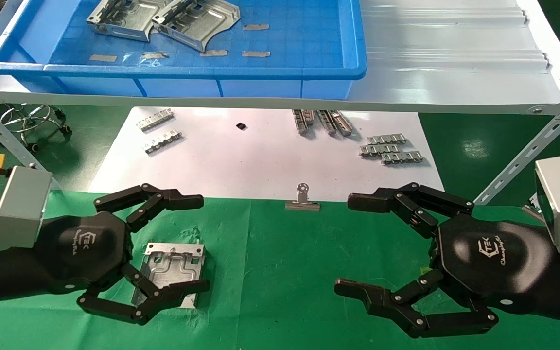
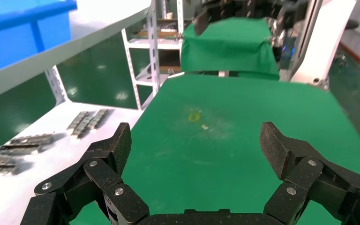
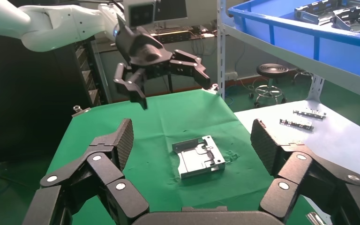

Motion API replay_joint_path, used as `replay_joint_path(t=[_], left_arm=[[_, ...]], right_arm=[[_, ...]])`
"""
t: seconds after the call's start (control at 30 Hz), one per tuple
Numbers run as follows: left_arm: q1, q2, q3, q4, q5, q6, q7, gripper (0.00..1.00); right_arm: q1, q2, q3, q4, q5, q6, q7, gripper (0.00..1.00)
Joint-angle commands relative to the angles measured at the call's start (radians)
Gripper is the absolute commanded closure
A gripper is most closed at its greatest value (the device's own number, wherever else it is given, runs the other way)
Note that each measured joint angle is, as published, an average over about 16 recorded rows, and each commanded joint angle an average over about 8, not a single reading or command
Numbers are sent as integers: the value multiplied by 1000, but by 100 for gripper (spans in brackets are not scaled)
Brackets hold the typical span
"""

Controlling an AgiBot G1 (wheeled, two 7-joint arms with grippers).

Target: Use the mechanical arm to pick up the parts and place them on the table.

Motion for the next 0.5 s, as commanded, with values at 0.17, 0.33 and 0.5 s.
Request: replay_joint_path(t=[0.17, 0.33, 0.5], left_arm=[[65, -28, -79, -109, -18, -9, -91, 0], [119, -52, -145, -199, -32, -17, -165, 0], [159, -69, -193, -266, -43, -21, -216, 0]], right_arm=[[0, 0, 0, 0, 0, 0, 0, 0], [0, 0, 0, 0, 0, 0, 0, 0], [0, 0, 0, 0, 0, 0, 0, 0]])
